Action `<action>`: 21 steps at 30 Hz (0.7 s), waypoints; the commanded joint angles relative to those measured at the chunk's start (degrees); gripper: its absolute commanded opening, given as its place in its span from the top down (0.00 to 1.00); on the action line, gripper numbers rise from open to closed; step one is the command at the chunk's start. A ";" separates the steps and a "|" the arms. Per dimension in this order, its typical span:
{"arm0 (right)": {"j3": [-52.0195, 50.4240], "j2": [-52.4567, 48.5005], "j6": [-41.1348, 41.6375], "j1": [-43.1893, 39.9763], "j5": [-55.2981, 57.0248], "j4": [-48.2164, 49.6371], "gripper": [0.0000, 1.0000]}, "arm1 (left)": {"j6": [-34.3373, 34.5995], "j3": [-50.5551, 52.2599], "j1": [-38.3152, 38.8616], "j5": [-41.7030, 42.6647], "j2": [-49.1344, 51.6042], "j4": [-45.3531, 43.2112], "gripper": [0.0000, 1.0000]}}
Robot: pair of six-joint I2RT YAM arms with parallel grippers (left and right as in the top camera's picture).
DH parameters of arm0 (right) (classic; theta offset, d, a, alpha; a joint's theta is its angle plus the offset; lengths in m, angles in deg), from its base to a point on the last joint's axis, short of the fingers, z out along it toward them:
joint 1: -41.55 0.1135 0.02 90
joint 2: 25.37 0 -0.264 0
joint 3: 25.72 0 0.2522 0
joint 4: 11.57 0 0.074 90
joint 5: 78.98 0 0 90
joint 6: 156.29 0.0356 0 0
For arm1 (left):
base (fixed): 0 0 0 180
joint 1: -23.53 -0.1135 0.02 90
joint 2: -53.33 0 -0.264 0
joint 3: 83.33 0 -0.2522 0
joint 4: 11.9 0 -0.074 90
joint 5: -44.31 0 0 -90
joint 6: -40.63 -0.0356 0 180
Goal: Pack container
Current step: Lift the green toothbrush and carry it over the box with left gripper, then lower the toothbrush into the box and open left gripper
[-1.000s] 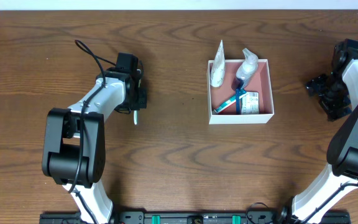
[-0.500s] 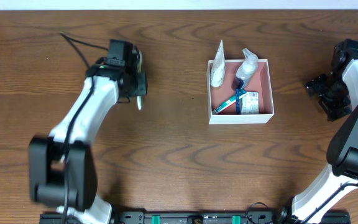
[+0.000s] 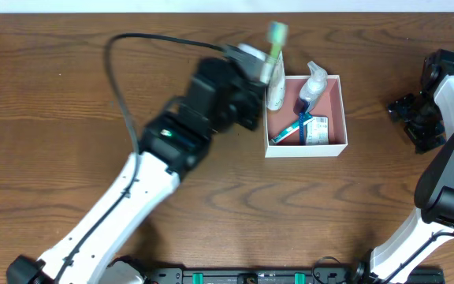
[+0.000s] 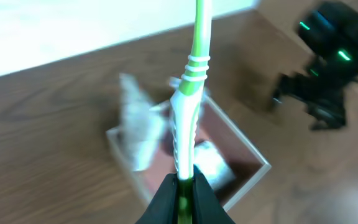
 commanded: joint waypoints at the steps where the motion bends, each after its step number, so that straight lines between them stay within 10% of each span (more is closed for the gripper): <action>1: 0.00 0.94 0.87 -0.11 0.63 -0.02 0.01 | -1.62 -0.50 2.36 -2.64 3.89 -1.55 0.94; 21: 0.00 0.92 0.87 -0.11 0.63 -0.02 0.01 | -3.78 -0.50 4.87 -5.68 20.37 -10.97 0.92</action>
